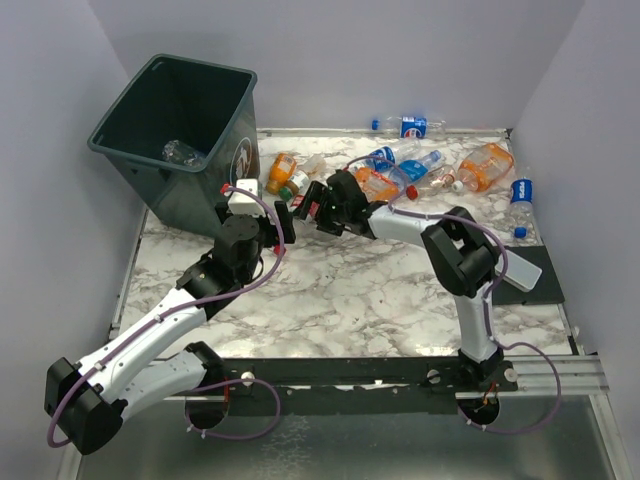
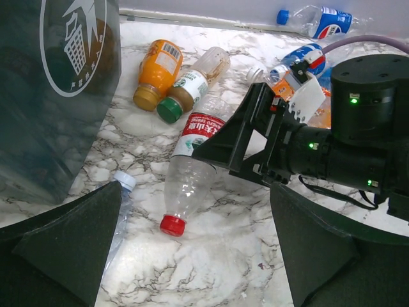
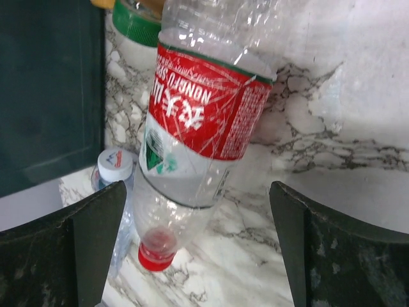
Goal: Put the plastic bottles in the bin
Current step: Move the plastic bottle to the center of the board.
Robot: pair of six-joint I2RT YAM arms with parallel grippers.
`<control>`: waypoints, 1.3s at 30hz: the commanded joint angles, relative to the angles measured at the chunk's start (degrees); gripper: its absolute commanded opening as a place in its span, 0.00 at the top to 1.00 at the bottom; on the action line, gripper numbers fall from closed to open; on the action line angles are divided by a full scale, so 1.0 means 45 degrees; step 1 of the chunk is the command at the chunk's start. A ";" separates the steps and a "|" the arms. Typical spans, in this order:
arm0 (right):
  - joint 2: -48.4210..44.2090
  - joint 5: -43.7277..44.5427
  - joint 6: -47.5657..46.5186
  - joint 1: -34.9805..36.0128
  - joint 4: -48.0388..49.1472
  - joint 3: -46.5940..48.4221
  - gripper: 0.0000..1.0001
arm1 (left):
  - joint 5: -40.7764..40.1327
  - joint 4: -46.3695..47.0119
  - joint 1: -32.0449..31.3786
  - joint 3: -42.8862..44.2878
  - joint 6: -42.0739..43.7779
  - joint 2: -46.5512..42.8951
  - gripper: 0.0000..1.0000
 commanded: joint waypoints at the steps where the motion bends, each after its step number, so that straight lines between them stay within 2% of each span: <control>1: 0.0981 -0.0007 -0.0212 -0.0005 -0.0881 0.0950 0.04 | -0.0186 0.0139 -0.0005 -0.0143 -0.0114 -0.0092 0.01; 16: 0.2593 0.0223 -0.0977 0.0452 -0.2377 0.2316 0.22 | -0.0037 0.0137 -0.0002 -0.0123 -0.0135 -0.0025 0.01; 21: 0.2428 0.0382 -0.0980 0.0617 -0.2229 0.1785 0.38 | -0.0055 0.0136 -0.0003 -0.0148 -0.0127 -0.0059 0.01; 26: 0.0629 0.1094 -0.1317 0.0627 -0.1513 0.0102 0.47 | -0.0038 0.0134 -0.0005 -0.0149 -0.0127 -0.0034 0.01; 33: -0.4349 0.2118 -0.3744 0.0618 -0.0641 -0.3883 0.49 | -0.0086 0.0156 -0.0006 -0.0167 -0.0127 -0.0085 0.01; 39: -0.7811 0.0368 -0.6419 0.0793 -0.1780 -0.6801 0.48 | 0.0275 0.0168 0.0006 -0.0116 -0.0127 0.0176 0.01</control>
